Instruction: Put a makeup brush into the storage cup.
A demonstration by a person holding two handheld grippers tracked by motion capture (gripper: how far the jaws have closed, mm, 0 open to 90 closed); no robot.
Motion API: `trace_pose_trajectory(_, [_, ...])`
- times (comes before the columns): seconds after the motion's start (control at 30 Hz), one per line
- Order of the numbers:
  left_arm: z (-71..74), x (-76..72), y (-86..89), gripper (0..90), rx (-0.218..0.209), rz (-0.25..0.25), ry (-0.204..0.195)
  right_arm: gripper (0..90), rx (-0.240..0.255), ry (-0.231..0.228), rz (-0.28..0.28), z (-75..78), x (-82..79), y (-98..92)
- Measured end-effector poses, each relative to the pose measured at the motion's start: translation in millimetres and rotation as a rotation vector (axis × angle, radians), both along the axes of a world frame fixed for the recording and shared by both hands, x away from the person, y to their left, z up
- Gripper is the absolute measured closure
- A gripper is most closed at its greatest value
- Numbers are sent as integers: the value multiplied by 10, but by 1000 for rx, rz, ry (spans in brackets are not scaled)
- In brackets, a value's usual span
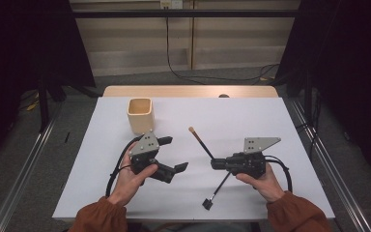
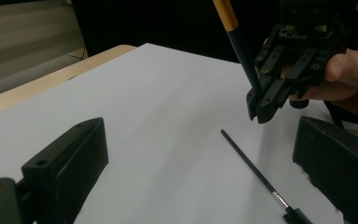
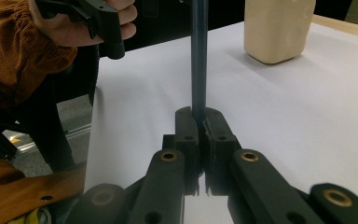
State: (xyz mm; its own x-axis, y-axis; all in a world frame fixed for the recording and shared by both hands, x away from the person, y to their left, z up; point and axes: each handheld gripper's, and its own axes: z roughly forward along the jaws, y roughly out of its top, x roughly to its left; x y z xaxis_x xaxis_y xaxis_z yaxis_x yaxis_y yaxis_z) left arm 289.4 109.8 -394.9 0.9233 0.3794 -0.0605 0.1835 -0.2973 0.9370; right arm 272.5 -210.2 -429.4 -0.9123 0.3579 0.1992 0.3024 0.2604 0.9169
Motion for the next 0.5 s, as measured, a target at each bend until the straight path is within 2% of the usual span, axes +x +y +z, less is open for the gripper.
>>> trace_pose_trajectory(0.17, [-19,-2,-104,56,-20,-34,-7,860,0,-9,-6,11,-7,2])
trace_pose_trajectory(0.27, [-4,-3,-175,56,-48,-29,7,860,2,-10,-4,13,-11,5])
trace_pose_trajectory(0.37, [9,16,-216,61,-44,-30,13,860,4,-8,-4,4,-10,9])
trace_pose_trajectory(0.4, [6,18,-226,69,-55,-26,10,860,4,-6,-3,0,-8,11])
trace_pose_trajectory(0.5, [-20,13,-256,114,-61,-34,14,860,-1,-3,-2,-13,-6,16])
